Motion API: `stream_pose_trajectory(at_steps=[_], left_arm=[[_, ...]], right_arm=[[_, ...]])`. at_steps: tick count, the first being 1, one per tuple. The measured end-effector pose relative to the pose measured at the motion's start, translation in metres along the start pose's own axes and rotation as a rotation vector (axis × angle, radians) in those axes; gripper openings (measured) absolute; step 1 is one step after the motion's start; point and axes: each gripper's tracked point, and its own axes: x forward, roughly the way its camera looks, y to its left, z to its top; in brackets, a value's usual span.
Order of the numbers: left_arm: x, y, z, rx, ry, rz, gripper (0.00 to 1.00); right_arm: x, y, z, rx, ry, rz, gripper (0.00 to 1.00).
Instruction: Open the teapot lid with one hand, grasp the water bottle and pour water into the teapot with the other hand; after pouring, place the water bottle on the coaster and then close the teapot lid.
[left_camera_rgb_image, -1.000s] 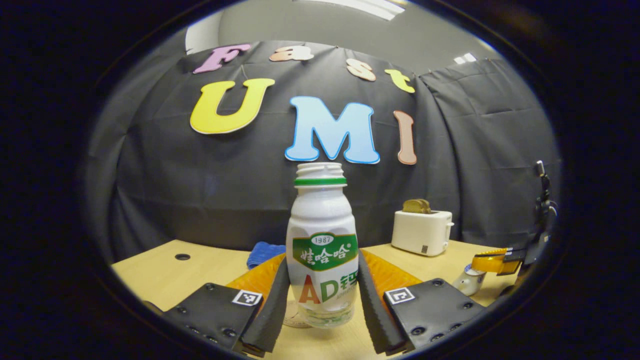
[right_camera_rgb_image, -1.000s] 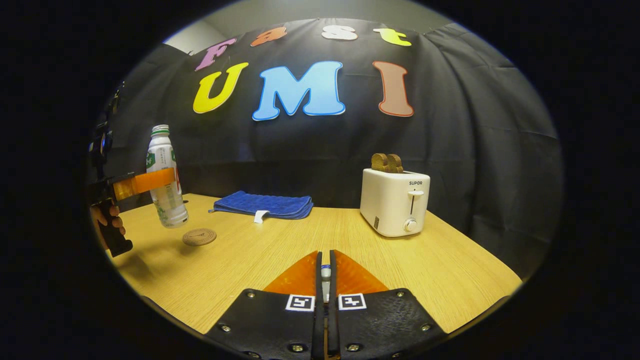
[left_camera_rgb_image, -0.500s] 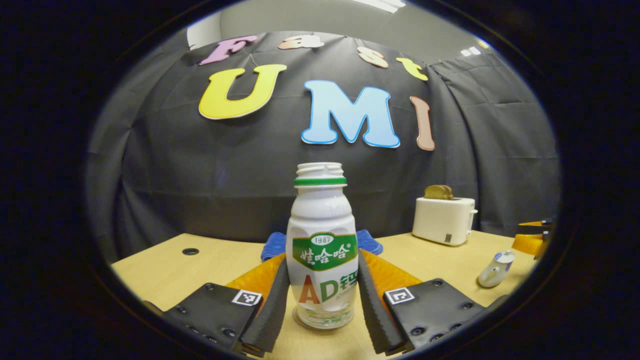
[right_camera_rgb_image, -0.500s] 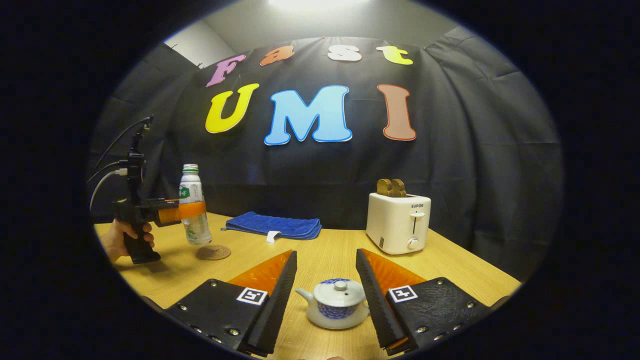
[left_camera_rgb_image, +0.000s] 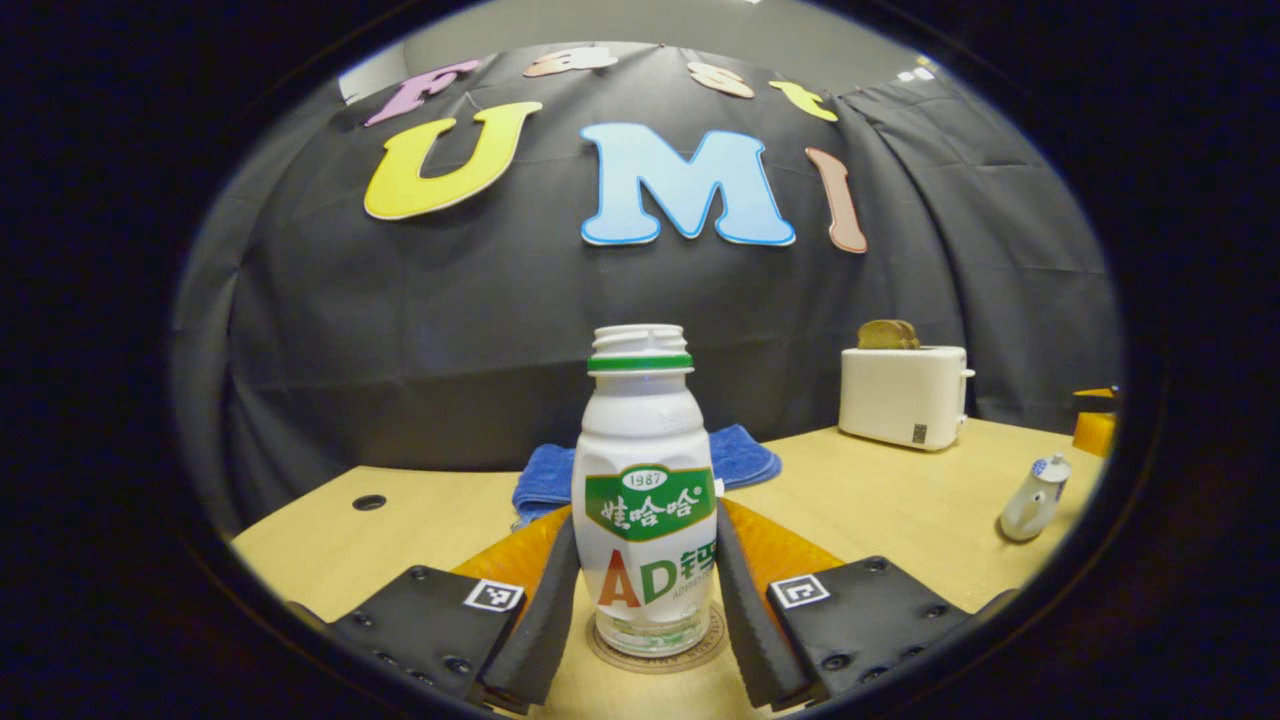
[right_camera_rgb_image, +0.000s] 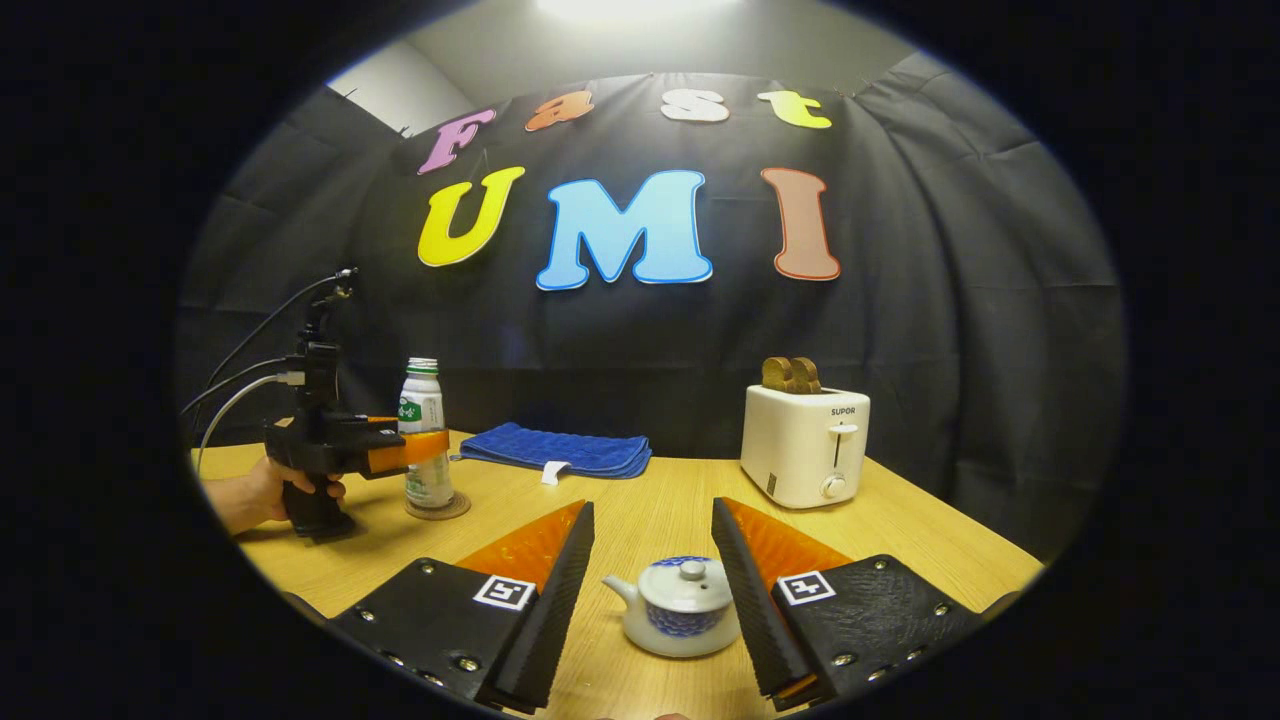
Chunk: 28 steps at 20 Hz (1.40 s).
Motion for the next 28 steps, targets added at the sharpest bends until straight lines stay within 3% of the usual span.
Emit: stream_pose_trajectory(at_steps=[1, 3, 4, 5, 6, 7, 10, 20, 23, 24, 25, 28], left_arm=[[0.001, -0.003, 0.0, -0.011, -0.001, -0.011, 0.8], [0.002, -0.005, 0.0, -0.016, -0.007, -0.012, 0.75], [0.002, -0.004, 0.0, -0.017, -0.008, -0.01, 0.8], [0.002, -0.003, -0.001, -0.021, -0.009, -0.003, 0.72], [0.001, -0.004, 0.0, -0.023, -0.011, -0.002, 0.86], [0.001, -0.005, 0.001, -0.021, -0.012, -0.001, 0.82], [0.001, -0.004, 0.01, -0.04, -0.053, 0.004, 1.0], [-0.014, 0.001, 0.014, -0.029, -0.067, 0.049, 1.0], [-0.04, -0.013, 0.02, -0.032, -0.081, 0.029, 1.0], [-0.049, -0.018, 0.017, -0.041, -0.077, 0.034, 1.0], [-0.06, -0.025, 0.014, -0.053, -0.073, 0.037, 1.0], [-0.079, -0.032, 0.012, -0.086, -0.078, 0.042, 1.0]], right_arm=[[0.0, 0.001, -0.001, -0.002, 0.002, 0.001, 0.73], [0.0, 0.002, -0.002, -0.006, 0.006, 0.003, 0.73], [0.0, 0.003, -0.002, -0.007, 0.006, 0.004, 0.73], [0.0, 0.003, -0.002, -0.009, 0.006, 0.006, 0.73], [0.0, 0.003, -0.001, -0.011, 0.004, 0.005, 0.73], [0.0, 0.003, -0.001, -0.013, 0.001, 0.005, 0.73], [0.0, 0.004, 0.0, -0.012, -0.001, 0.008, 0.73], [-0.006, 0.011, 0.008, -0.04, -0.04, 0.013, 0.73], [-0.012, 0.032, 0.017, -0.017, -0.043, 0.014, 0.72], [-0.017, 0.042, 0.018, -0.007, -0.033, 0.014, 0.77], [-0.026, 0.054, 0.009, 0.033, -0.014, -0.017, 0.98], [-0.04, 0.076, -0.012, 0.063, 0.024, -0.074, 0.98]])
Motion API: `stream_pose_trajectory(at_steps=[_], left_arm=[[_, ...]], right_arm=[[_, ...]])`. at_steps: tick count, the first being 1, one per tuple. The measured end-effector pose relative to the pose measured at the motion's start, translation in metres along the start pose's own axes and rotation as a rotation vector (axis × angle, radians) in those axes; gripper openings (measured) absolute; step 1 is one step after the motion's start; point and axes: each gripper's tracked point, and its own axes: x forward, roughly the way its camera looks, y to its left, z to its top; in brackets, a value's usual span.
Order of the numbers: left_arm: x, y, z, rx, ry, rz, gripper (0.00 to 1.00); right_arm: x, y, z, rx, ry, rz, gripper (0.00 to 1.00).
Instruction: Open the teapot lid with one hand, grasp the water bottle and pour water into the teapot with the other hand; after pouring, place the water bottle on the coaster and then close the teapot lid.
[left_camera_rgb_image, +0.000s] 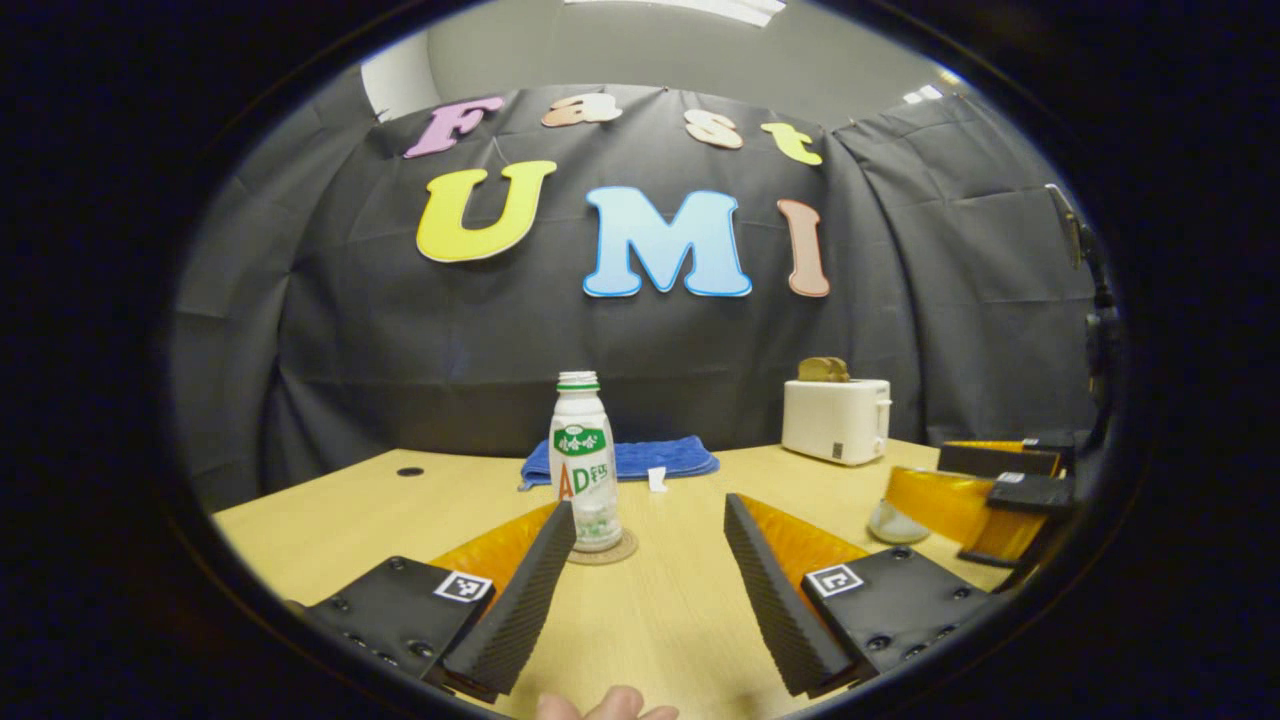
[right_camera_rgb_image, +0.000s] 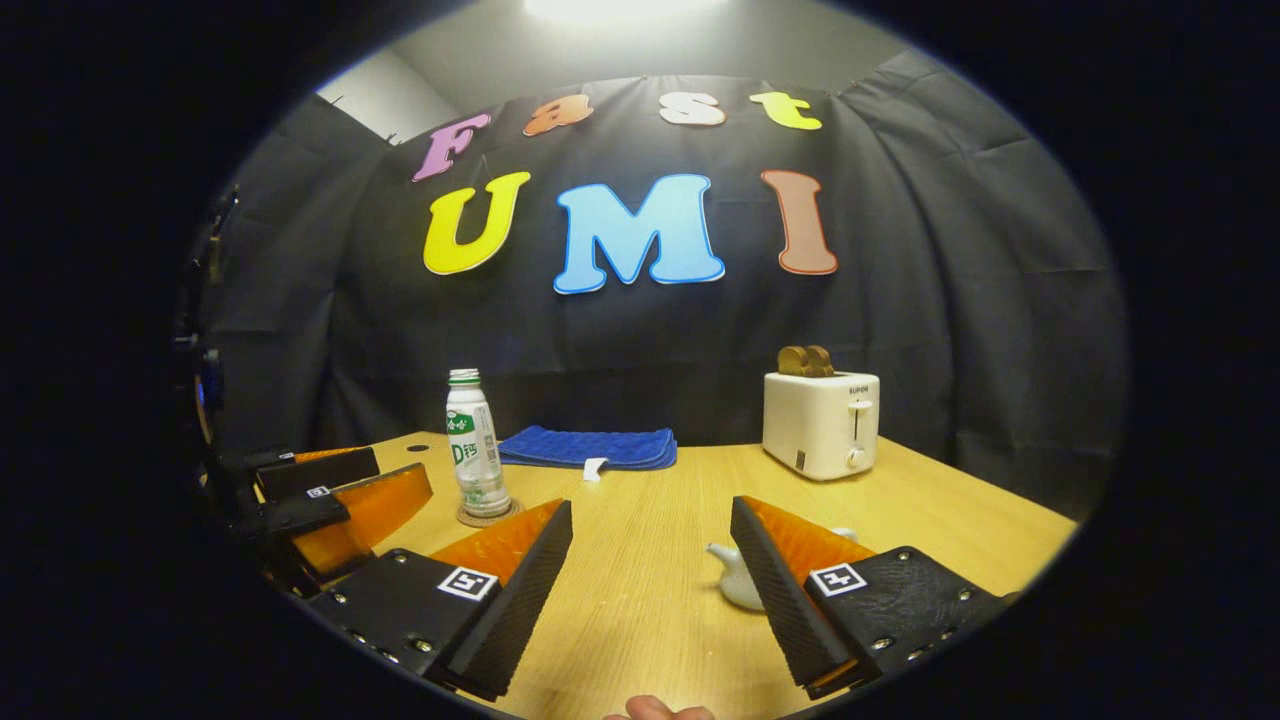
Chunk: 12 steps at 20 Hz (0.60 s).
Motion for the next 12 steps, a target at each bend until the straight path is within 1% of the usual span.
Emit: stream_pose_trajectory(at_steps=[1, 2, 3, 4, 5, 6, 7, 8, 9, 11, 12], left_arm=[[-0.002, -0.009, 0.0, -0.037, -0.014, -0.008, 1.0], [-0.002, -0.011, -0.003, -0.051, -0.007, -0.003, 1.0], [-0.005, -0.008, -0.009, -0.047, 0.033, 0.02, 1.0], [-0.011, -0.002, -0.006, -0.035, 0.016, 0.053, 1.0], [-0.015, 0.002, -0.011, -0.015, 0.029, 0.091, 1.0], [-0.016, 0.002, -0.012, 0.051, 0.032, 0.094, 1.0], [-0.016, 0.006, -0.006, 0.055, 0.023, 0.084, 1.0], [-0.013, 0.006, -0.013, 0.033, 0.032, 0.082, 1.0], [-0.014, 0.007, -0.009, 0.041, 0.024, 0.088, 1.0], [-0.015, 0.005, -0.01, 0.042, 0.027, 0.089, 0.92], [-0.015, 0.005, -0.01, 0.042, 0.029, 0.089, 1.0]], right_arm=[[-0.007, 0.01, -0.013, -0.007, 0.019, -0.008, 0.98], [-0.013, 0.016, -0.009, -0.041, -0.009, -0.02, 0.98], [-0.009, 0.016, -0.012, -0.056, -0.021, -0.034, 0.96], [-0.017, 0.025, -0.011, -0.027, -0.012, -0.021, 0.96], [-0.017, 0.023, -0.011, -0.036, -0.014, -0.036, 0.97], [-0.017, 0.029, -0.011, -0.036, -0.015, -0.02, 0.95], [-0.014, 0.031, -0.013, -0.034, -0.01, -0.006, 0.95], [-0.016, 0.031, -0.01, -0.04, -0.012, -0.009, 0.95], [-0.017, 0.03, -0.006, -0.034, -0.014, -0.011, 0.95], [-0.016, 0.031, -0.012, -0.038, -0.015, -0.011, 0.95], [-0.016, 0.031, -0.012, -0.038, -0.014, -0.011, 0.95]])
